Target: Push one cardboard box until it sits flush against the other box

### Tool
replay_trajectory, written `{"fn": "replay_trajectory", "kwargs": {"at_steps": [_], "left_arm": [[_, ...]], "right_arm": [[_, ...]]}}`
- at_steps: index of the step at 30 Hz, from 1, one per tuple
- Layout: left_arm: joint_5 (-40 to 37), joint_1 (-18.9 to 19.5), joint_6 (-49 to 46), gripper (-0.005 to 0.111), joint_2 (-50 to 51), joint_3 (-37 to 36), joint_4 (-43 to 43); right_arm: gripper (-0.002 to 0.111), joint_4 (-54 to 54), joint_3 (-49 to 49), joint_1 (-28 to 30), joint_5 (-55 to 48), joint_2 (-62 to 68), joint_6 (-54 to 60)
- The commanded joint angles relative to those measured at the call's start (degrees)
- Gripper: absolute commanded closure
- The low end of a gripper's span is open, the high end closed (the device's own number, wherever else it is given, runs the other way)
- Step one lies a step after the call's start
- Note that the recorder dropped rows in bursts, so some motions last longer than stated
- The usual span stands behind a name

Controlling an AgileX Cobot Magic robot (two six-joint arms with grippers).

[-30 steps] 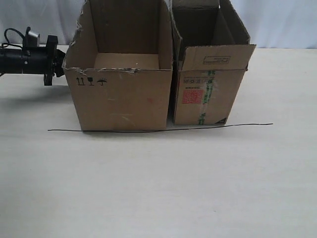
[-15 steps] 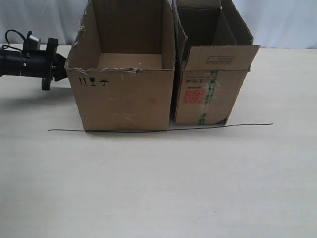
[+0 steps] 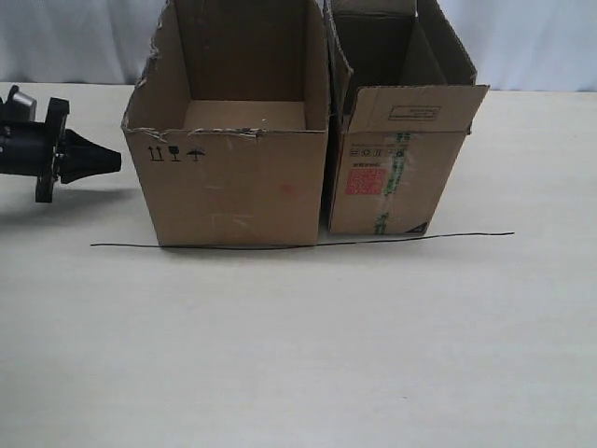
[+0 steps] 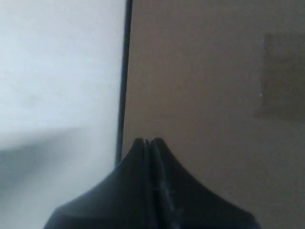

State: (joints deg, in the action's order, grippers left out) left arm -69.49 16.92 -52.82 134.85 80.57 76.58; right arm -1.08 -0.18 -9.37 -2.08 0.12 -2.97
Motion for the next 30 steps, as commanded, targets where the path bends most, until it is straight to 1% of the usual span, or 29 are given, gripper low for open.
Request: {"fn": "replay_trajectory", "kwargs": {"at_steps": [1, 4, 9, 15, 16, 23, 27, 30], "left_arm": [[-0.47, -1.83, -4.88, 0.107, -0.55, -4.87, 4.93], [-0.47, -3.69, -5.73, 0.107, -0.55, -5.55, 8.96], [-0.47, -7.85, -6.22, 0.107, -0.55, -5.55, 10.22], [-0.47, -8.97, -6.88, 0.107, -0.55, -5.55, 13.02], [-0.47, -8.70, -7.02, 0.107, -0.55, -5.55, 13.02], [-0.47, -3.38, -5.67, 0.107, -0.55, -5.55, 11.93], [-0.47, -0.61, -5.60, 0.107, -1.24, -5.55, 8.30], [-0.47, 2.57, -5.60, 0.107, -3.56, -5.55, 6.38]], "right_arm": [[0.103, 0.44, 0.18, -0.10, 0.49, -0.12, 0.09], [0.103, 0.44, 0.18, -0.10, 0.49, -0.12, 0.09], [0.103, 0.44, 0.18, -0.10, 0.49, -0.12, 0.09], [0.103, 0.44, 0.18, -0.10, 0.49, -0.12, 0.09], [0.103, 0.44, 0.18, -0.10, 0.49, -0.12, 0.09], [0.103, 0.44, 0.18, -0.10, 0.49, -0.12, 0.09], [0.103, 0.44, 0.18, -0.10, 0.49, -0.12, 0.09], [0.103, 0.44, 0.18, -0.10, 0.49, -0.12, 0.09]]}}
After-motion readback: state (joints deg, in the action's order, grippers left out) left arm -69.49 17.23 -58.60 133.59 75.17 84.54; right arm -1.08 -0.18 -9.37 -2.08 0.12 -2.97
